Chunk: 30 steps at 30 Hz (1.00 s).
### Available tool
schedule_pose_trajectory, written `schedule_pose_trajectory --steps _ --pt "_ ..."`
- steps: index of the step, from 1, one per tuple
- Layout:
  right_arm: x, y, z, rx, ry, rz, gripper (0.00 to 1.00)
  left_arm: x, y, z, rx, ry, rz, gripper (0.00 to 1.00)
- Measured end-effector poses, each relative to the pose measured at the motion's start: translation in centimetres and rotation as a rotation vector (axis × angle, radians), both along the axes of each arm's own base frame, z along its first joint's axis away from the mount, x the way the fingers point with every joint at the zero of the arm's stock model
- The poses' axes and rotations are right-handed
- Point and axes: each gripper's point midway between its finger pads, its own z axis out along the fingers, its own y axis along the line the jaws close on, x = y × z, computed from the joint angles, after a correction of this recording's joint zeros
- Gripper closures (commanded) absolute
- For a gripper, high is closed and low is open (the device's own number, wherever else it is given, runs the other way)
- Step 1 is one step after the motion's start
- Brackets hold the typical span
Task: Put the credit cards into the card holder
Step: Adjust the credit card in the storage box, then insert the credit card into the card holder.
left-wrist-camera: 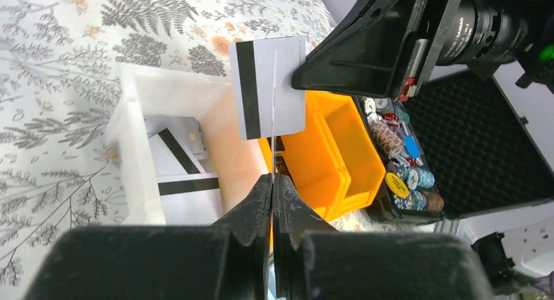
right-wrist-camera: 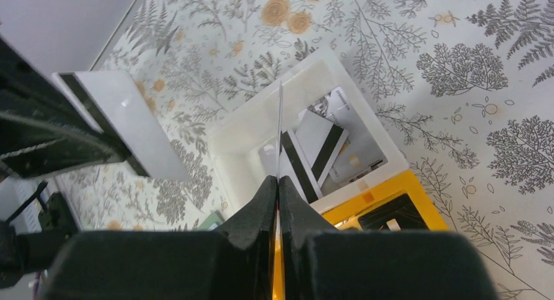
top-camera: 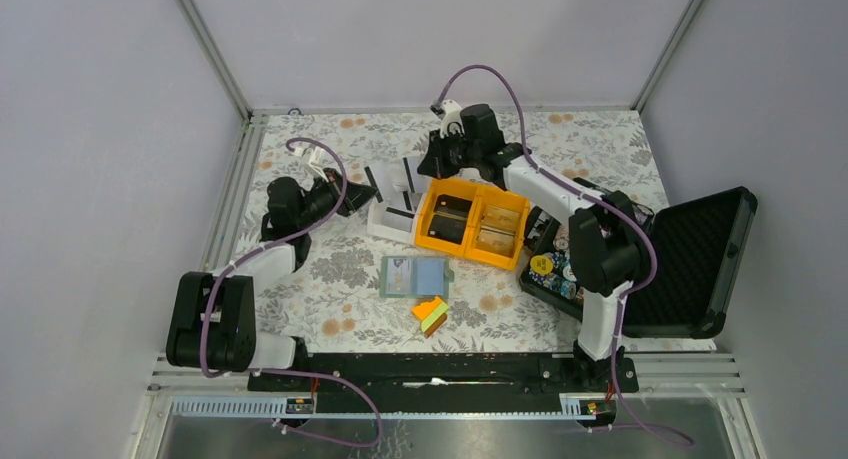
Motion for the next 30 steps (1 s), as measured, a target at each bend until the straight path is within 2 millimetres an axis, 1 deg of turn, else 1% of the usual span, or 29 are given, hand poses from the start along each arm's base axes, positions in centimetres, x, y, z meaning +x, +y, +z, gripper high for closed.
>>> schedule_pose_trajectory --steps 2,6,10,11,12,13,14,15,16,19,22,24,27,30 --pt "0.6 0.4 -0.8 -0.026 0.031 -0.037 1.0 0.3 0.5 -0.4 -0.006 0.046 0.05 1.0" --pt "1.4 1.6 -2.0 -0.067 0.081 -0.088 1.0 0.4 1.3 0.1 -0.055 0.11 0.141 1.0" --pt "1.1 2.6 -3.7 -0.097 0.15 -0.121 1.0 -0.3 1.6 0.0 -0.117 0.199 0.194 1.0" --pt "1.0 2.7 -4.1 -0.105 0.168 -0.131 0.92 -0.5 1.5 -0.3 -0.126 0.227 0.201 1.0" --pt "0.9 2.7 -4.6 -0.117 0.189 -0.142 0.81 -0.8 1.4 -0.6 -0.128 0.251 0.202 1.0" --pt "0.9 2.6 -5.1 -0.128 0.202 -0.156 0.66 -1.2 1.1 -0.9 -0.127 0.279 0.202 1.0" --pt "0.8 2.4 -5.6 -0.141 0.221 -0.174 0.55 -1.7 0.8 -1.2 -0.123 0.304 0.197 1.0" --pt "0.7 2.2 -6.0 -0.148 0.238 -0.191 0.48 -2.2 0.4 -1.5 -0.119 0.327 0.194 1.0" --pt "0.7 2.0 -6.3 -0.159 0.253 -0.207 0.44 -2.8 -0.1 -1.6 -0.113 0.346 0.189 1.0" --pt "0.7 1.6 -6.6 -0.171 0.27 -0.239 0.37 -4.5 -1.5 -1.9 -0.105 0.378 0.165 1.0" --pt "0.8 1.3 -6.7 -0.179 0.266 -0.256 0.34 -6.1 -2.8 -2.4 -0.089 0.412 0.135 1.0" --pt "0.3 0.6 -6.4 -0.188 0.263 -0.267 0.31 -6.9 -3.3 -2.9 -0.074 0.432 0.119 1.0" --pt "-1.1 -0.8 -5.3 -0.195 0.242 -0.281 0.27 -8.6 -4.2 -3.8 -0.051 0.456 0.078 1.0" --pt "-3.6 -2.8 -3.7 -0.183 0.216 -0.287 0.25 -10.4 -4.8 -5.3 -0.012 0.491 0.028 1.0"
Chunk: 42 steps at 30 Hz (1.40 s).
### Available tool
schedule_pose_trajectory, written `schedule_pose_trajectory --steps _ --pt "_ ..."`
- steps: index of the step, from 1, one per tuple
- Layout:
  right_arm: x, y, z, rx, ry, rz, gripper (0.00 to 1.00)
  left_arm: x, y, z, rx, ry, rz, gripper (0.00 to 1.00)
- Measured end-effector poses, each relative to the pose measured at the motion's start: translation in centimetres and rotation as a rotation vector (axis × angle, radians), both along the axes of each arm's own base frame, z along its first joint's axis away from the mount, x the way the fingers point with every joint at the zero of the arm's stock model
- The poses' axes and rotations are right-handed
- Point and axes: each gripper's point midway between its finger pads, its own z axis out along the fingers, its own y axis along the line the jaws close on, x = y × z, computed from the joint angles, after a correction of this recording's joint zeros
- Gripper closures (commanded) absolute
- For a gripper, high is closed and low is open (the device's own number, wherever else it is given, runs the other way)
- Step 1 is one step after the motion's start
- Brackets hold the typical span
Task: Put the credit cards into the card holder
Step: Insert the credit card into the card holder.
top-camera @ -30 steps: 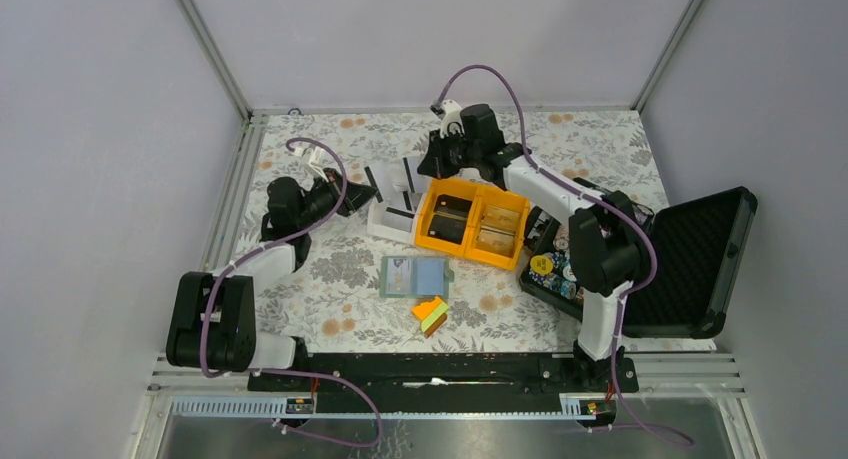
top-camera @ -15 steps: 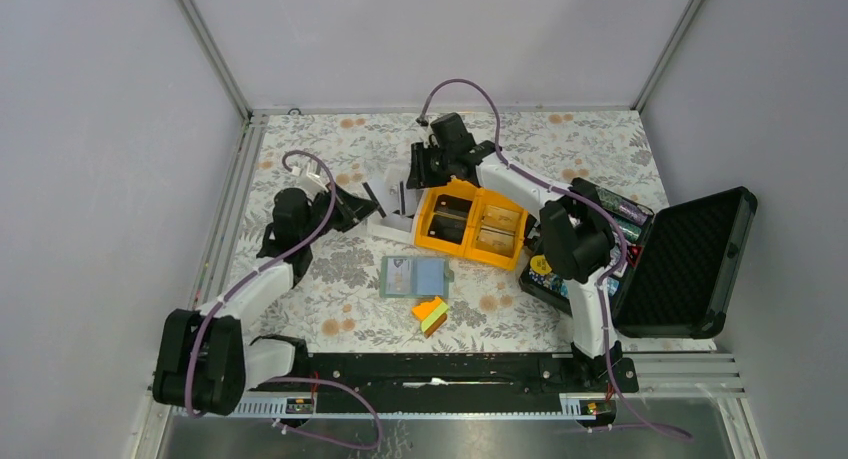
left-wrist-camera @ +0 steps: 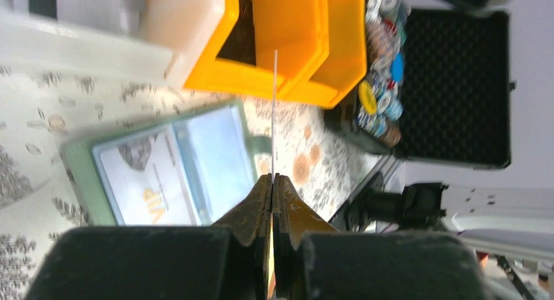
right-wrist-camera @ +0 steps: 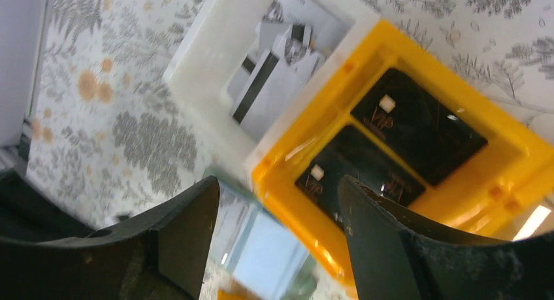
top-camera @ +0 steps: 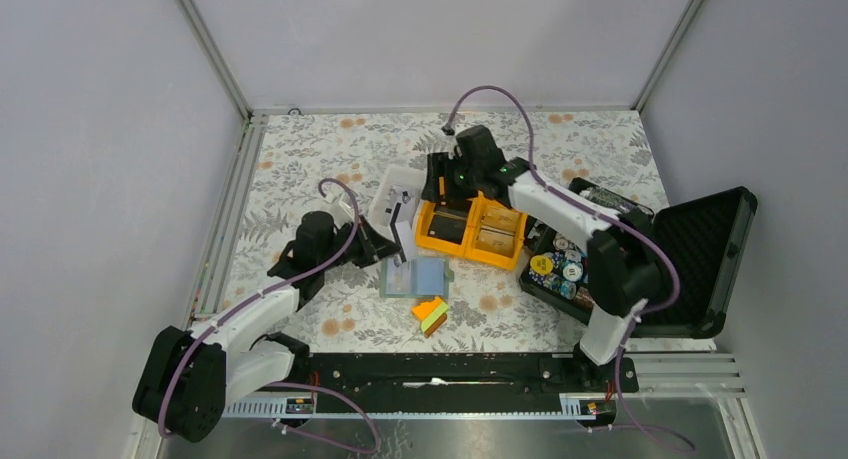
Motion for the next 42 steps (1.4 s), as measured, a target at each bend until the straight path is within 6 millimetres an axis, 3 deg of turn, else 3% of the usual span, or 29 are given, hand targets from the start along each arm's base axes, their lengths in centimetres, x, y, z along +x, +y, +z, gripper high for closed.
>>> schedule_pose_trajectory --steps 7,13,22,28,37,42 --pt "-6.2 -2.7 2.4 0.111 -0.049 0.044 0.25 -3.5 -0.6 -3.4 0.063 0.074 -0.122 1.0" --pt "-10.1 -3.0 0.1 0.157 0.009 0.087 0.25 -4.9 -0.3 -6.2 0.103 0.166 -0.154 1.0" --pt "-15.6 -1.6 -3.8 0.074 0.06 0.149 0.26 -5.6 0.3 -8.3 0.165 0.219 -0.175 1.0" --pt "-16.1 -2.0 -6.1 -0.077 0.011 0.061 0.29 -5.7 0.2 -9.6 0.174 0.258 -0.188 1.0" --pt "-15.0 -4.0 -10.4 -0.266 0.006 -0.076 0.35 -5.3 -0.2 -9.4 0.152 0.242 -0.192 1.0" --pt "-14.3 -4.2 -11.3 -0.321 -0.01 -0.106 0.38 -4.9 -0.2 -9.1 0.149 0.235 -0.187 1.0"
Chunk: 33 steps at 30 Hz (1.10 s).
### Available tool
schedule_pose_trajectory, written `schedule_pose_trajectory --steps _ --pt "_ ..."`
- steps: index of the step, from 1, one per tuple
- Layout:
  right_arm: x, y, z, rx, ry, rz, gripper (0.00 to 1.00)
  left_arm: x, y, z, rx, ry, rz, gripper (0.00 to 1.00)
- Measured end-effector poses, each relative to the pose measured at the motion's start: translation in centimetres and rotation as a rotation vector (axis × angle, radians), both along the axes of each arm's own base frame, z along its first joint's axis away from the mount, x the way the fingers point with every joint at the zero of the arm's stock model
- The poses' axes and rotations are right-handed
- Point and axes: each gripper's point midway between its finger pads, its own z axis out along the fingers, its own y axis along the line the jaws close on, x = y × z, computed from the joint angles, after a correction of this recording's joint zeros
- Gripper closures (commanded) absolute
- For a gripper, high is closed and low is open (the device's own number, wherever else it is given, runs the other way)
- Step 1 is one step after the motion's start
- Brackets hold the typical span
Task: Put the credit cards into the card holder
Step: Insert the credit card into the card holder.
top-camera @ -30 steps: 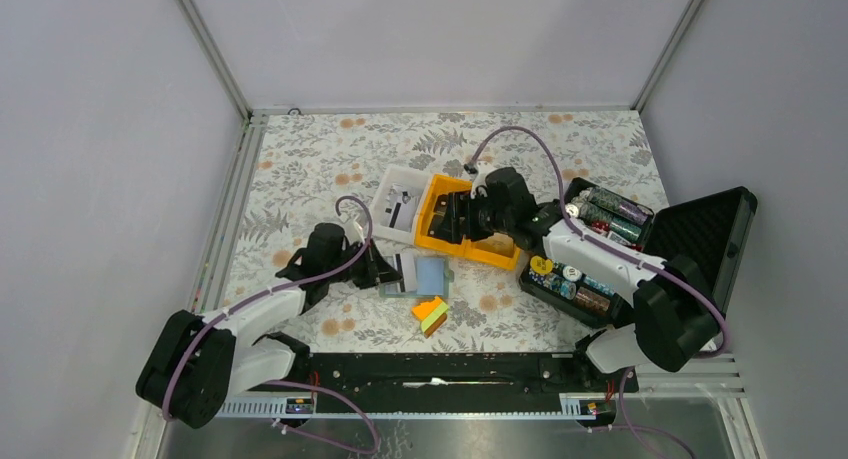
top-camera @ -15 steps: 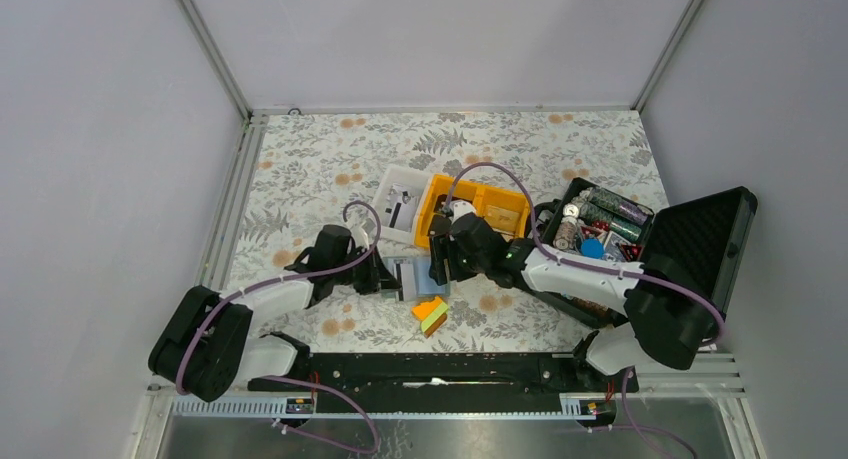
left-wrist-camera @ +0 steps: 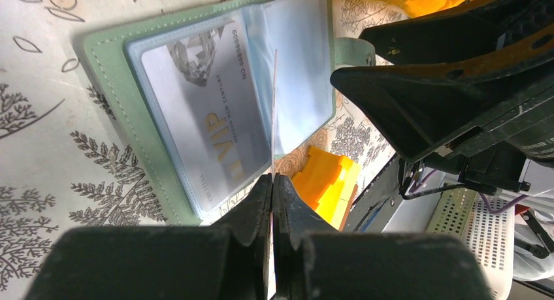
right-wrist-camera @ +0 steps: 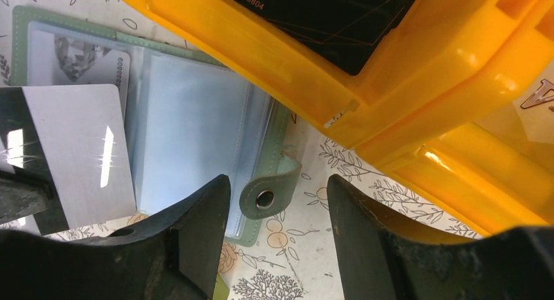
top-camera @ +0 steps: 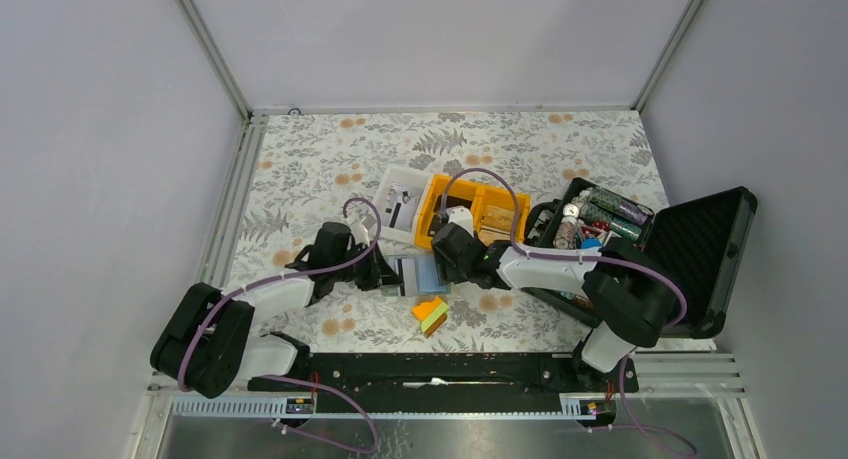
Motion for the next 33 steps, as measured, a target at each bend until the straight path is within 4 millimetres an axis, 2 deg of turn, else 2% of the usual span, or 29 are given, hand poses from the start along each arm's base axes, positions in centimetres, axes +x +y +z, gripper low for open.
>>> schedule_pose_trajectory --steps 7,15,25,33 --pt "0.8 -0.2 -0.3 -0.04 -0.019 -0.027 0.43 0.8 0.2 0.5 -0.01 -0.011 0.017 1.0" --pt "1.5 -0.6 -0.3 -0.074 -0.039 -0.055 0.7 1.1 0.1 0.8 -0.04 -0.001 0.016 1.0" --pt "1.7 -0.7 -0.3 -0.088 -0.046 -0.066 0.8 1.0 -0.1 0.4 -0.054 0.031 0.011 1.0" --pt "1.6 -1.0 -0.7 -0.106 -0.037 -0.066 0.82 1.2 -0.4 0.6 -0.08 0.038 0.008 1.0"
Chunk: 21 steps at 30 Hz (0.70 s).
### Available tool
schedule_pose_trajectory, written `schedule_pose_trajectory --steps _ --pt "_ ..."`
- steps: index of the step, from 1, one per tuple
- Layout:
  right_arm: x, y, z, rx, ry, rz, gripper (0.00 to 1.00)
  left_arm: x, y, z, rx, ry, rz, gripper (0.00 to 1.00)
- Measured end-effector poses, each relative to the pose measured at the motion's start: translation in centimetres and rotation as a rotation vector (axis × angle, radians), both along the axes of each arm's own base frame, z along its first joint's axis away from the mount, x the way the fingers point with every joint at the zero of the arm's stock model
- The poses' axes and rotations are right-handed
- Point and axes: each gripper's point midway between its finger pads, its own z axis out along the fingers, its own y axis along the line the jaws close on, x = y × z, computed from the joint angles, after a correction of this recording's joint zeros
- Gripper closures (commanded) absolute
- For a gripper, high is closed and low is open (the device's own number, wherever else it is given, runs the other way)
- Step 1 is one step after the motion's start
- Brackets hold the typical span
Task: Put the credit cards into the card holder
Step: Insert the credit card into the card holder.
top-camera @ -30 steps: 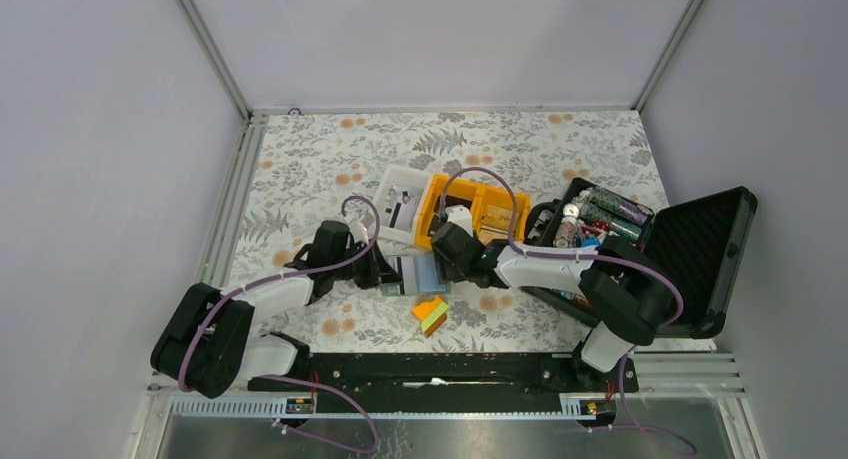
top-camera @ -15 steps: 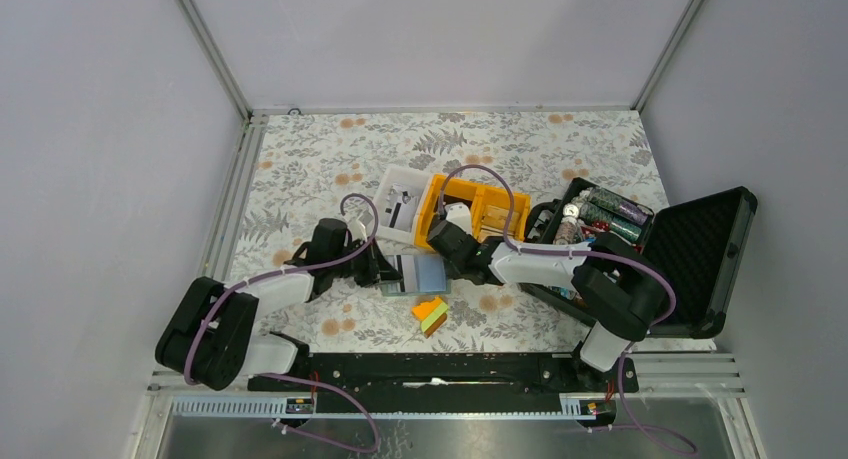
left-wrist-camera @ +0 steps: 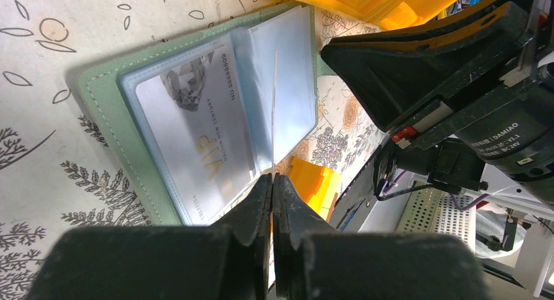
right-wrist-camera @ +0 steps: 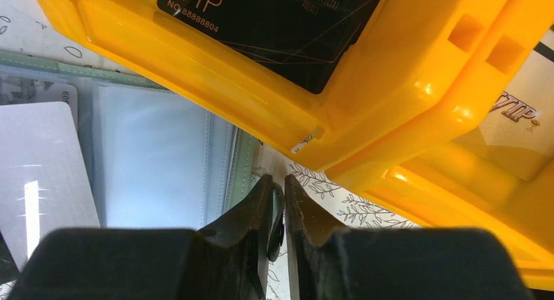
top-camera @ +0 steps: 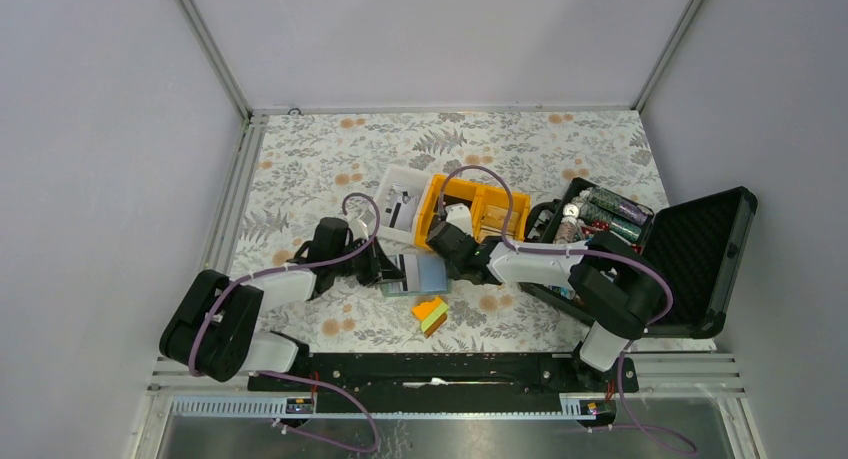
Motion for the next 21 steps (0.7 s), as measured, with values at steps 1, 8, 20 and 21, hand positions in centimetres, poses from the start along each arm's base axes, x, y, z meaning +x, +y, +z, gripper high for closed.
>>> schedule_pose_trajectory --steps 1,8,20,21 --pt "-0.1 -0.1 -0.1 -0.005 0.004 0.0 0.82 0.0 0.0 0.1 -0.002 -0.001 0.0 1.0" --pt "-0.1 -0.1 -0.1 -0.009 0.005 0.0 0.83 0.1 -0.1 -0.5 -0.007 0.03 0.006 1.0" --pt "-0.1 -0.2 0.0 -0.016 0.005 -0.002 0.87 0.3 0.0 -1.1 -0.007 0.057 0.023 1.0" --pt "-0.1 -0.2 0.0 -0.016 0.005 -0.002 0.87 0.3 0.0 -1.1 -0.007 0.058 0.023 1.0"
